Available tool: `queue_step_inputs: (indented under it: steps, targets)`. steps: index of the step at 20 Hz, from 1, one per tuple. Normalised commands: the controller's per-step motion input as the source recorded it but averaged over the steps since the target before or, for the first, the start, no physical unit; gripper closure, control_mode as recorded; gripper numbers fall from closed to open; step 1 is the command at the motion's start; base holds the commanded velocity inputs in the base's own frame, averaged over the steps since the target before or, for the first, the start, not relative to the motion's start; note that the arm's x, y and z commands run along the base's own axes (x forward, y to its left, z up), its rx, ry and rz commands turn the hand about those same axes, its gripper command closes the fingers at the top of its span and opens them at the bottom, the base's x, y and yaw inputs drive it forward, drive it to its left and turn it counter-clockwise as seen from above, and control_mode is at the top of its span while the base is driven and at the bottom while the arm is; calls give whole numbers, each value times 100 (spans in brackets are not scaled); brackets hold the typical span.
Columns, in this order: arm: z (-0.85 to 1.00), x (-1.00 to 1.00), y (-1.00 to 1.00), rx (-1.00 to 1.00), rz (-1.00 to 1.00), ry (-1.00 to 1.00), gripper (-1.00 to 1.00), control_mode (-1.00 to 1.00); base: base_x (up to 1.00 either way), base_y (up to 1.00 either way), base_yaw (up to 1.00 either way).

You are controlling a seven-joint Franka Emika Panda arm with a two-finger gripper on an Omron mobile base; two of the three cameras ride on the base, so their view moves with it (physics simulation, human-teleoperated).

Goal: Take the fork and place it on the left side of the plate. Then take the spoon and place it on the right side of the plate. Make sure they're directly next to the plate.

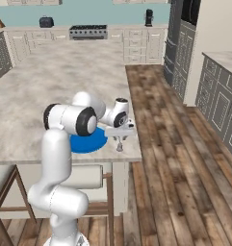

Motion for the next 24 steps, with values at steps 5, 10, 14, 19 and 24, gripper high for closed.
queue_step_inputs:
  steps: [5, 10, 14, 19, 24]
  targets:
    - [56, -24, 0, 0, 0, -4, -100, -100, 0, 0, 0]
    - [75, -31, 0, 0, 0, -6, -100, -100, 0, 0, 0]
    - [70, -49, 4, 0, 0, -4, -100, -100, 0, 0, 0]
    - [39, -76, 26, 0, 0, 0, -100, -100, 0, 0, 0]
    - [33, -92, 35, 0, 0, 0, -100, -100, 0, 0, 0]
